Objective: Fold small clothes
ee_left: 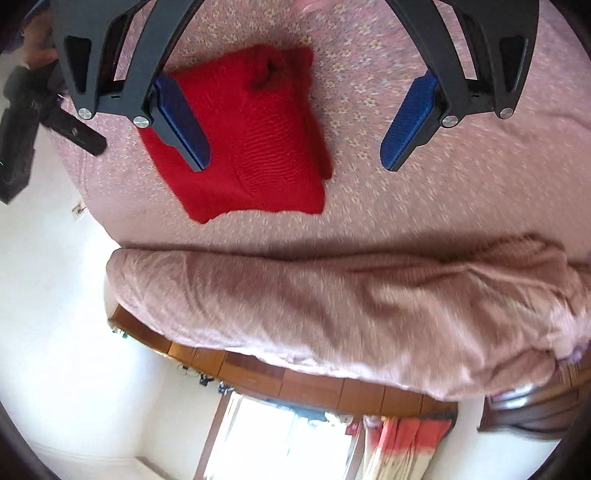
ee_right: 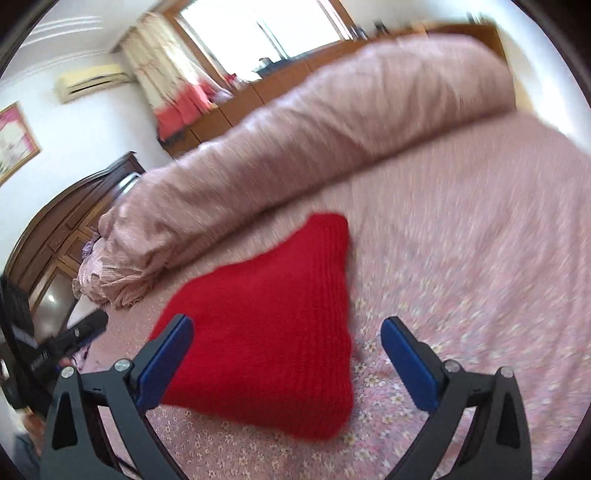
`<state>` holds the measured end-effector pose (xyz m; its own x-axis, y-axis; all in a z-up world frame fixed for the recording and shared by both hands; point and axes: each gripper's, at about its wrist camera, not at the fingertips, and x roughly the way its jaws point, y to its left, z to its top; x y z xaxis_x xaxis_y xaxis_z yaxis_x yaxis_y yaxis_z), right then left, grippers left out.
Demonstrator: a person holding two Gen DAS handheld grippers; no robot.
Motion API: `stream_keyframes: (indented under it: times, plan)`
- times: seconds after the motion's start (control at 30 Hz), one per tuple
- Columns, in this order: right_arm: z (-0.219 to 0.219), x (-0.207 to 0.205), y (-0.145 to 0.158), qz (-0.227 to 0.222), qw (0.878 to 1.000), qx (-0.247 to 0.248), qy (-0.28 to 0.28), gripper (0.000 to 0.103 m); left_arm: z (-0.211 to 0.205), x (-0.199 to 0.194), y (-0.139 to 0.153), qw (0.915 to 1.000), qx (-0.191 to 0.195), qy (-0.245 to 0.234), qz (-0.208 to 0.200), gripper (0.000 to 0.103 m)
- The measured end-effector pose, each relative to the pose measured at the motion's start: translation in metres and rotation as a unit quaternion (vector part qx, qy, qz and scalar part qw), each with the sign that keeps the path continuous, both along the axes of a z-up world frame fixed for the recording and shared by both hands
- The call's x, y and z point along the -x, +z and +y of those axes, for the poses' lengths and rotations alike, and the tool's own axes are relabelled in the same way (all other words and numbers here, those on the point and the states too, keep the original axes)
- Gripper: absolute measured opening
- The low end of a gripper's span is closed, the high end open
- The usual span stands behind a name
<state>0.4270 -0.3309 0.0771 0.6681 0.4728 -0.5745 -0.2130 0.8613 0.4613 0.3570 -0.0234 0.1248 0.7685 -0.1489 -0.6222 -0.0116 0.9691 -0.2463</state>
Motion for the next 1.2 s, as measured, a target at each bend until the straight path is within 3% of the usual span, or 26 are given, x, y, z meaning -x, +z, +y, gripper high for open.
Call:
stream_keyframes:
  times: [0.13,0.3,0.47,0.6,0.7,0.77,0.9,1.2]
  plan:
    - [0.006,0.059,0.027,-0.087,0.995,0.033,0.025,0.103,-0.003,0.038,0.025,0.9990,-0.026,-0.005,-0.037,0.090]
    - [0.016,0.147,0.050,-0.208,0.974,0.076,0.039,0.103,-0.014,0.101,0.041,0.9927,-0.072,-0.005,-0.096,0.090]
    - [0.010,0.219,0.043,-0.248,0.966,0.067,0.023,0.103,-0.026,0.159,0.026,0.9888,-0.094,-0.001,-0.116,0.091]
    - [-0.003,0.256,0.008,-0.228,0.972,0.056,-0.003,0.103,-0.036,0.194,-0.021,0.9896,-0.084,-0.014,-0.116,0.095]
    - [-0.007,0.239,-0.006,-0.190,0.980,0.065,-0.005,0.103,-0.048,0.176,-0.051,0.9893,-0.107,-0.036,-0.092,0.095]
    - [-0.007,0.224,-0.003,-0.205,0.976,0.073,-0.011,0.103,-0.052,0.159,-0.060,0.9897,-0.107,-0.039,-0.087,0.095]
    - [0.001,0.197,0.003,-0.238,0.966,0.097,-0.007,0.103,-0.052,0.128,-0.062,0.9914,-0.079,-0.040,-0.097,0.095]
    - [0.012,0.121,-0.009,-0.213,0.967,0.138,-0.019,0.103,-0.040,0.077,-0.075,0.9930,-0.061,0.000,-0.102,0.095]
